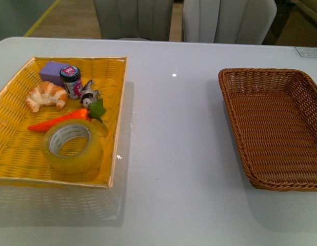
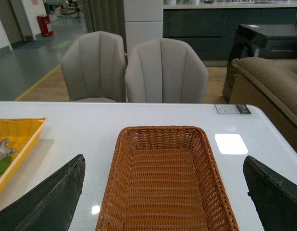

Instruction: Move tape to another basket

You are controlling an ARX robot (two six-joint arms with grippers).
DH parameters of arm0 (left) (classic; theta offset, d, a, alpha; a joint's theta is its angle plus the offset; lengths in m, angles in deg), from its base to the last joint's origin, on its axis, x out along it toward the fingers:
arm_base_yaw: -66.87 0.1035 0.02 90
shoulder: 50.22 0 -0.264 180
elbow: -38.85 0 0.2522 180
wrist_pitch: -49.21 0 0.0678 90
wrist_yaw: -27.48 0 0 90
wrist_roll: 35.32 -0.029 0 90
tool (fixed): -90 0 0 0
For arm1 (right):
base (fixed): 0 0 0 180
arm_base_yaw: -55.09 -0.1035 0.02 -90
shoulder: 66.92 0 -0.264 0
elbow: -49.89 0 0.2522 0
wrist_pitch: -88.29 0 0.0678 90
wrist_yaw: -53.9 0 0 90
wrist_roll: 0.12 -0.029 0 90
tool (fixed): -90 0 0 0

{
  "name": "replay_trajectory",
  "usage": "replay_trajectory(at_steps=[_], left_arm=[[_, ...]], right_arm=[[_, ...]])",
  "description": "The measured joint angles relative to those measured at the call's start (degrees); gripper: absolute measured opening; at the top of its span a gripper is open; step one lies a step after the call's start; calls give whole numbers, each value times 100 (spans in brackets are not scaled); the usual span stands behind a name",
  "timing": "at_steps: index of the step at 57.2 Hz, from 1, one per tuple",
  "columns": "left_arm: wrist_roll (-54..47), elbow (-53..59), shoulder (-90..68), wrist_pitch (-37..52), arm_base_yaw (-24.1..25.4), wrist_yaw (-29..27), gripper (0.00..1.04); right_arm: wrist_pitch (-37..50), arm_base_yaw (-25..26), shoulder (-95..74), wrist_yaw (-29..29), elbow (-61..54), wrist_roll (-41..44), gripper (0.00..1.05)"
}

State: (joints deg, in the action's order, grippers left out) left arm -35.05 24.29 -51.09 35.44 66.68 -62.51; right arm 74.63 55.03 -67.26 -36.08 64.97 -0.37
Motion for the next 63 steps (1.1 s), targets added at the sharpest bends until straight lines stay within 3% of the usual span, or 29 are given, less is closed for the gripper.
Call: replay_trajectory(at_steps=[30, 37, 42, 54, 63], left_arm=[[0, 0, 0, 0, 0, 0, 96], [461, -776, -1384, -1300, 157, 1202, 96], [511, -1123, -2527, -737, 138, 1224, 96], [243, -2026, -6824, 1910, 15, 802, 96], [101, -2710, -8977, 2763, -4, 566, 96]], right_arm=[[-2, 0, 0, 0, 0, 0, 96], [-2, 0, 0, -2, 0, 2, 96], [-2, 0, 2, -2, 0, 0, 96], [-2, 0, 2, -2, 0, 0, 96], [-2, 0, 2, -2, 0, 2, 96]])
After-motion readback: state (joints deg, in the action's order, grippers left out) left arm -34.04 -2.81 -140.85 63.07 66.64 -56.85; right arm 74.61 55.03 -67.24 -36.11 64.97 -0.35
